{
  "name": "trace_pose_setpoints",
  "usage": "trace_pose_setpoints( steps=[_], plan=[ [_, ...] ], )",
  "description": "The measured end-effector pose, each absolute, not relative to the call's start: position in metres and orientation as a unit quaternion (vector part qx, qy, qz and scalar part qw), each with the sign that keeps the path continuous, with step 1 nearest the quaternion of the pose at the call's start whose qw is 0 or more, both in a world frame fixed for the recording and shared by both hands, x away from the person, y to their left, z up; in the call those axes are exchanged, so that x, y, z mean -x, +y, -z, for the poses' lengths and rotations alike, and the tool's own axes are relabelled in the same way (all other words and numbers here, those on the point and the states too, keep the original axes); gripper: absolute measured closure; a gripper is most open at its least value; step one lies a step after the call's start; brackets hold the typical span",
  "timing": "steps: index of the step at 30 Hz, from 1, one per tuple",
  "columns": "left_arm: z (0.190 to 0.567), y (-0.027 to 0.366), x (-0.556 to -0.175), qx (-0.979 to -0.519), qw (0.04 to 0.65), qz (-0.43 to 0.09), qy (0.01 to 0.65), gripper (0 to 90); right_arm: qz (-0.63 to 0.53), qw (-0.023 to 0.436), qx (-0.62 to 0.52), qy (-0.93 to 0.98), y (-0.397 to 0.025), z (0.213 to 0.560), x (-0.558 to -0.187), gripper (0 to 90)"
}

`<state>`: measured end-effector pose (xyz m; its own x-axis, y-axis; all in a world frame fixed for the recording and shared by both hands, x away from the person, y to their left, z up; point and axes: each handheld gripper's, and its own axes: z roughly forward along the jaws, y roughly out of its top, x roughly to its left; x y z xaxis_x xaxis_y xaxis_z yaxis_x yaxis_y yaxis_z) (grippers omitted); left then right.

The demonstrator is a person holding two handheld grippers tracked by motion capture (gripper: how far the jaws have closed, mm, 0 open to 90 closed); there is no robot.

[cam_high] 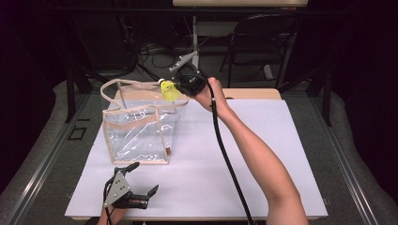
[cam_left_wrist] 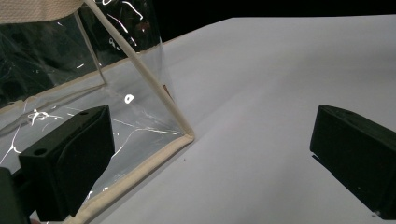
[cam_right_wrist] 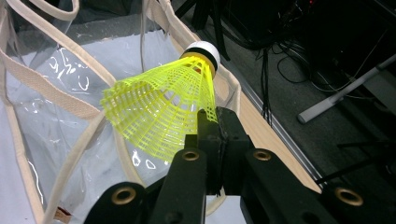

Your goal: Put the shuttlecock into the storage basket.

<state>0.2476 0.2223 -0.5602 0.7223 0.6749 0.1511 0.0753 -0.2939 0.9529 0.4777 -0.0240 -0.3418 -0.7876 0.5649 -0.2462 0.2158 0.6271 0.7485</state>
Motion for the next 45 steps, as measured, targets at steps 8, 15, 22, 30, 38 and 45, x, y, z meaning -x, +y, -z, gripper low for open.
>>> trace_pose_setpoints(
  steps=[8, 15, 22, 30, 38, 45],
  plan=[
    [0.560, 0.222, -0.247, -0.754, 0.540, -0.278, 0.250, 0.0, -0.360, 0.244, -0.216, 0.874, -0.023, 0.343, -0.478, 89.7],
    [0.560, 0.223, -0.247, -0.754, 0.541, -0.278, 0.249, 0.0, -0.352, 0.255, -0.203, 0.878, -0.021, 0.345, -0.478, 89.6],
    [0.560, 0.223, -0.247, -0.754, 0.540, -0.278, 0.250, 0.0, -0.346, 0.262, -0.193, 0.880, -0.021, 0.347, -0.479, 89.7],
    [0.560, 0.223, -0.247, -0.754, 0.541, -0.278, 0.249, 0.0, -0.345, 0.272, -0.187, 0.878, -0.021, 0.348, -0.480, 89.6],
    [0.560, 0.223, -0.247, -0.753, 0.542, -0.278, 0.250, 0.0, -0.329, 0.286, -0.182, 0.881, -0.016, 0.352, -0.478, 89.5],
    [0.560, 0.223, -0.247, -0.753, 0.541, -0.278, 0.250, 0.0, -0.318, 0.293, -0.171, 0.886, -0.013, 0.354, -0.477, 89.3]
  ],
)
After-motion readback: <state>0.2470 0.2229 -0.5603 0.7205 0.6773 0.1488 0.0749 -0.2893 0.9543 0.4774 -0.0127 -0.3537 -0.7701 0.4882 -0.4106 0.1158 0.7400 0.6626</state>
